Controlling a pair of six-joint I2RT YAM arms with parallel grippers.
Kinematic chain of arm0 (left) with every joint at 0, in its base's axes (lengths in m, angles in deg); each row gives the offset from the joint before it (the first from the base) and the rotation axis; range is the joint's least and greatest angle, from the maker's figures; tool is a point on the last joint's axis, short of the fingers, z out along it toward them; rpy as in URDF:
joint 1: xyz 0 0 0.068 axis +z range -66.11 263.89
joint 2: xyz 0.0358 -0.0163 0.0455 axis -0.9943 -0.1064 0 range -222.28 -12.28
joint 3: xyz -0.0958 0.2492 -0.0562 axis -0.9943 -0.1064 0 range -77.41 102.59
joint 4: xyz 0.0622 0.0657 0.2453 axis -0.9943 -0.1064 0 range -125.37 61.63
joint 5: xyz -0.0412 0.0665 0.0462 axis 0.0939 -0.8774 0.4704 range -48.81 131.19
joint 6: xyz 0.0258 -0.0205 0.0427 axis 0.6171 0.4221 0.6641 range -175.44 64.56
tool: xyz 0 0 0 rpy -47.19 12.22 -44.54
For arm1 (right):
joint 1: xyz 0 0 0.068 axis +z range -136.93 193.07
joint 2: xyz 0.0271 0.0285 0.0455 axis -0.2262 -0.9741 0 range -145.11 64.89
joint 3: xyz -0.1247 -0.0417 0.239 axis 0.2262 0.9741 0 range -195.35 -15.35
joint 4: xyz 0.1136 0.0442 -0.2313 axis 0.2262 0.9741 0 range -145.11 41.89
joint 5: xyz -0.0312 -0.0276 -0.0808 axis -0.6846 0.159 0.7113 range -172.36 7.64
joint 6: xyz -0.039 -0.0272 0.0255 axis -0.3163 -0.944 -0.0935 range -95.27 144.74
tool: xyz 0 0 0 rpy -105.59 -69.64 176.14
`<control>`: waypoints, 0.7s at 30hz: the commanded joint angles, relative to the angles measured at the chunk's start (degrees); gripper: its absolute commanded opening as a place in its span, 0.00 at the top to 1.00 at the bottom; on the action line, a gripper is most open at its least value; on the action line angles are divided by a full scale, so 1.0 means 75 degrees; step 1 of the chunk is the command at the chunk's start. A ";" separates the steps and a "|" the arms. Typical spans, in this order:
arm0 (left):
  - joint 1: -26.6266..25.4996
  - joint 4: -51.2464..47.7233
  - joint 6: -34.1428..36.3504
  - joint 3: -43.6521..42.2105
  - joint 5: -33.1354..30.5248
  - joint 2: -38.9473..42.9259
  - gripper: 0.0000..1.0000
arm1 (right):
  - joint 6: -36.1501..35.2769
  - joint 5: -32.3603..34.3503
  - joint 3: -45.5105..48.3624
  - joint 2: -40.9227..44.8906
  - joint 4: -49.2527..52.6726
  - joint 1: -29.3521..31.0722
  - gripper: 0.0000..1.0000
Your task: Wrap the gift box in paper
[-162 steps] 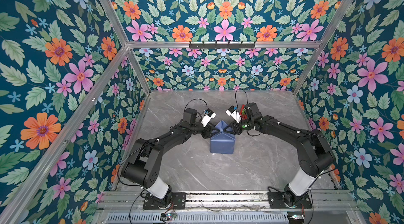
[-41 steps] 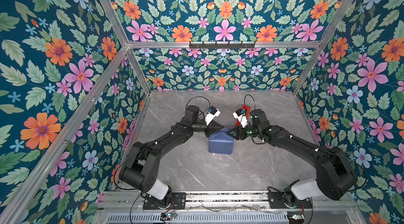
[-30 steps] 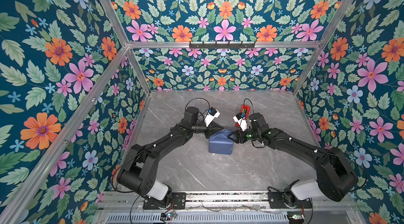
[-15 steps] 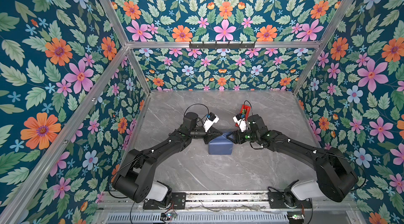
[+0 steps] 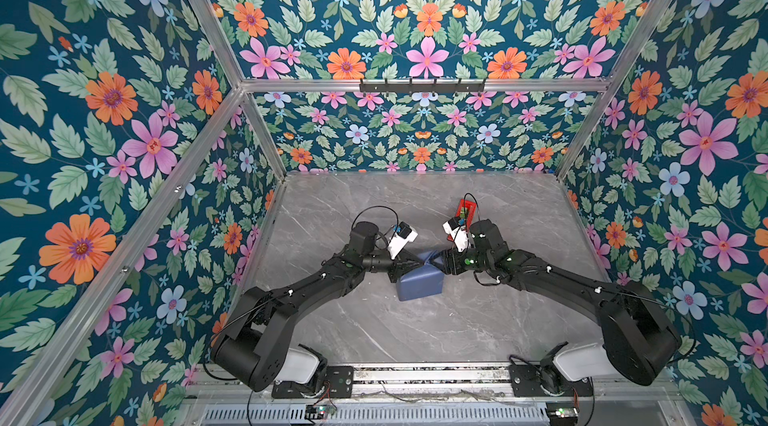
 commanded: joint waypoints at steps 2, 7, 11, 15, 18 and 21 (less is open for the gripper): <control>-0.0085 0.0038 -0.0128 -0.0154 0.0200 0.0097 0.97 | -0.0056 0.0570 0.0080 -0.0007 0.0716 0.0023 0.39; -0.0088 0.0024 -0.0128 -0.0309 0.0135 0.0184 0.86 | -0.0044 0.0559 0.0069 0.0090 0.0768 0.0023 0.39; -0.0088 0.0011 -0.0085 -0.0381 0.0153 0.0222 0.77 | 0.0002 0.0532 0.0048 0.0196 0.0787 0.0021 0.39; -0.0088 -0.0024 -0.0035 -0.0417 0.0161 0.0223 0.72 | 0.0049 0.0501 -0.0002 0.0409 0.0883 0.0017 0.38; -0.0088 -0.0065 0.0012 -0.0417 0.0157 0.0223 0.70 | 0.0124 0.0476 -0.0054 0.0597 0.0905 0.0016 0.36; -0.0088 -0.0071 0.0024 -0.0428 0.0156 0.0222 0.68 | 0.0256 0.0415 -0.0115 0.0702 0.0792 0.0015 0.34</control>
